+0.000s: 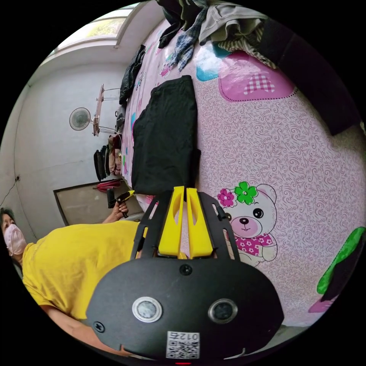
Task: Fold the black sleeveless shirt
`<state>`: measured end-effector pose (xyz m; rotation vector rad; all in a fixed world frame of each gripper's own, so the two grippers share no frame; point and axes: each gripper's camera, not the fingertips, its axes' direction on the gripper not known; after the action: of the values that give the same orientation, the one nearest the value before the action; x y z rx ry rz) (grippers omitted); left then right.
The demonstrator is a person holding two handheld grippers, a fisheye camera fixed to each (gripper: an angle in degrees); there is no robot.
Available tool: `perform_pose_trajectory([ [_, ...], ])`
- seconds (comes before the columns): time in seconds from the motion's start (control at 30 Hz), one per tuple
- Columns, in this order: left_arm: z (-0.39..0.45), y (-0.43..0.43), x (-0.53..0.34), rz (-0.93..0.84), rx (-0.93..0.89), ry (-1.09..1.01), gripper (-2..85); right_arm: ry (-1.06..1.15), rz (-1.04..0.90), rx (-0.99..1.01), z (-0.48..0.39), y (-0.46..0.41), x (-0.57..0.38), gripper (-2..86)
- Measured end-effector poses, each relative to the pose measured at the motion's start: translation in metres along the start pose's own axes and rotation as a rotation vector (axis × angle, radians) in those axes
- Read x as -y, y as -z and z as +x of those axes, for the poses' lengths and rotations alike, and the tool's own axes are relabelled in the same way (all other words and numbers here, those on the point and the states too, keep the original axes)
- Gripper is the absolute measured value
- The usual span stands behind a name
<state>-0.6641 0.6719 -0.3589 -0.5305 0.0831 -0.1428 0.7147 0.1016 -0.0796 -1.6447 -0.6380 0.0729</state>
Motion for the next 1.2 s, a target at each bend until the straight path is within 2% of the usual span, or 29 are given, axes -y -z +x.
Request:
perform_pose_trajectory([
  [0.2, 0.021, -0.005, -0.011, 0.022, 0.010, 0.031, 0.4, -0.011, -0.021, -0.020, -0.013, -0.028, 0.001, 0.9],
  [0.27, 0.028, 0.009, -0.024, 0.069, 0.114, 0.095, 0.5, -0.007, -0.025, -0.075, -0.019, -0.031, -0.002, 1.0],
  [0.37, 0.054, 0.033, -0.034, 0.144, 0.202, 0.062, 0.7, 0.005, 0.016, -0.216, -0.038, -0.027, -0.009, 0.8],
  [0.43, 0.089, 0.039, -0.029, 0.160, 0.273, -0.046, 1.0, 0.153, 0.068, -0.433, -0.083, -0.032, -0.009, 0.6],
  [0.47, 0.116, 0.035, -0.020, 0.148, 0.347, -0.121, 1.2, 0.196, 0.068, -0.474, -0.096, -0.037, -0.007, 0.5],
  [0.53, 0.159, 0.016, -0.001, 0.101, 0.448, -0.233, 1.8, 0.350, 0.008, -0.567, -0.142, -0.074, 0.007, 0.2],
  [0.67, 0.242, -0.059, 0.029, -0.094, 0.632, -0.451, 1.5, 0.499, -0.163, -0.779, -0.185, -0.152, 0.018, 0.0],
  [0.77, 0.254, -0.093, 0.031, -0.156, 0.758, -0.431, 0.7, 0.527, -0.267, -0.958, -0.188, -0.198, 0.012, 0.0],
  [0.83, 0.253, -0.095, 0.028, -0.125, 0.720, -0.398, 0.5, 0.524, -0.354, -1.028, -0.180, -0.223, 0.002, 0.0],
  [0.93, 0.256, -0.092, 0.025, -0.106, 0.675, -0.356, 0.2, 0.544, -0.309, -1.050, -0.187, -0.236, -0.007, 0.1],
  [1.2, 0.287, -0.112, 0.021, -0.148, 0.735, -0.418, 0.4, 0.446, -0.266, -0.974, -0.198, -0.250, -0.006, 0.8],
])
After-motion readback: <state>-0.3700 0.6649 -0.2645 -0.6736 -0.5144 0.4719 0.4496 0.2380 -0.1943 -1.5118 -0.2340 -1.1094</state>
